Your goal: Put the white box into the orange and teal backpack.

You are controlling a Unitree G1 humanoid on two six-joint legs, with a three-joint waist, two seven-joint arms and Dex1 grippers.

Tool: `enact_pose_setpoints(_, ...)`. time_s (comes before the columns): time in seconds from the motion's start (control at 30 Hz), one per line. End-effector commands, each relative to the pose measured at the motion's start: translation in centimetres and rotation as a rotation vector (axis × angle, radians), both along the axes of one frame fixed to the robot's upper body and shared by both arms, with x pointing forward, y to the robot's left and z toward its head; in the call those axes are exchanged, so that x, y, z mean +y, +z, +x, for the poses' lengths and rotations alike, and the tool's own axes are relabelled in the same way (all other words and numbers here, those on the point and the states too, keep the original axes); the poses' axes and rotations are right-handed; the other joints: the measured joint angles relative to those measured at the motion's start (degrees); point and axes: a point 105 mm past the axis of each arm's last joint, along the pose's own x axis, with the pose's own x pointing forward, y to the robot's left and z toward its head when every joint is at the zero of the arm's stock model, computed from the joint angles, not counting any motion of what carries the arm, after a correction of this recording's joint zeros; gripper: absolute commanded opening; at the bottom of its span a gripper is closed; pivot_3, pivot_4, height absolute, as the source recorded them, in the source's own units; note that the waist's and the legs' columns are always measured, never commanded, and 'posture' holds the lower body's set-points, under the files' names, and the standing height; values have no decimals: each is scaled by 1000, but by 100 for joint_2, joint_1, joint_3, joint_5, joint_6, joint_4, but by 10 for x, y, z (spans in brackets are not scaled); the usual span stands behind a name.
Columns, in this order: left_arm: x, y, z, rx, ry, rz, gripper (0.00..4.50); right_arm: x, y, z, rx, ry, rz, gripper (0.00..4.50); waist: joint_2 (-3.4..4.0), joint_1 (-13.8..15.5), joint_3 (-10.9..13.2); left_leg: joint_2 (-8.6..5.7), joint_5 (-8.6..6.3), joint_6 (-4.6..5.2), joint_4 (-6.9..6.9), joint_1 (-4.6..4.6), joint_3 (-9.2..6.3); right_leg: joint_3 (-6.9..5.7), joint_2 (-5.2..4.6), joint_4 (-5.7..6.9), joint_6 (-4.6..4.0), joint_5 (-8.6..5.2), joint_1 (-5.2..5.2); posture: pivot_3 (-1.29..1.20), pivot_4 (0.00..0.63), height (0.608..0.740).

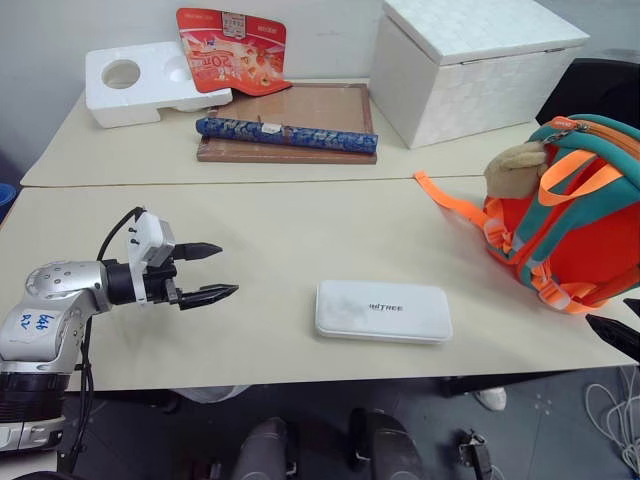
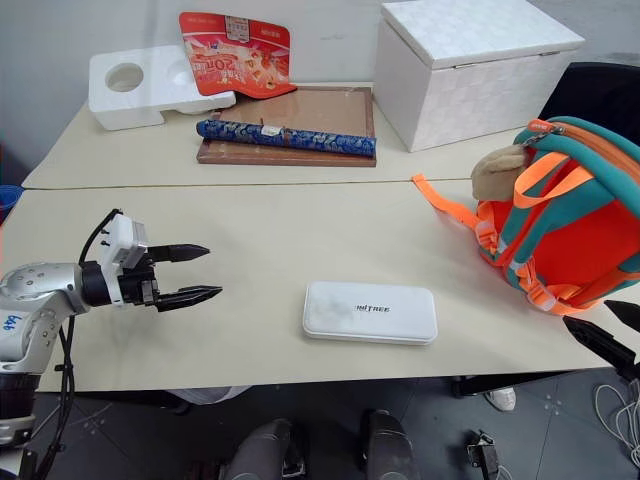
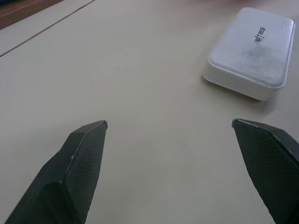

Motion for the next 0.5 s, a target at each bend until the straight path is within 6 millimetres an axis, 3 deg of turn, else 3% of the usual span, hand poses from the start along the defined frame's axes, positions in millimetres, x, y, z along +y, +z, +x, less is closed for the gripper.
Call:
enact_pose_setpoints(0.03,-1,1,-1,-16,-19,27,4500,1,9,-2,-46,-1,-23,4466,0,0,0,0,-1,-1,0,0,0,0,-1,0,0,0,0,0,150,740)
enact_pose_setpoints(0.5,-5,1,0,-8,-15,12,4500,-2,11,0,-52,2,-44,4466,0,1,0,0,-1,0,0,0,-1,0,-1,-1,0,0,0,0,150,740)
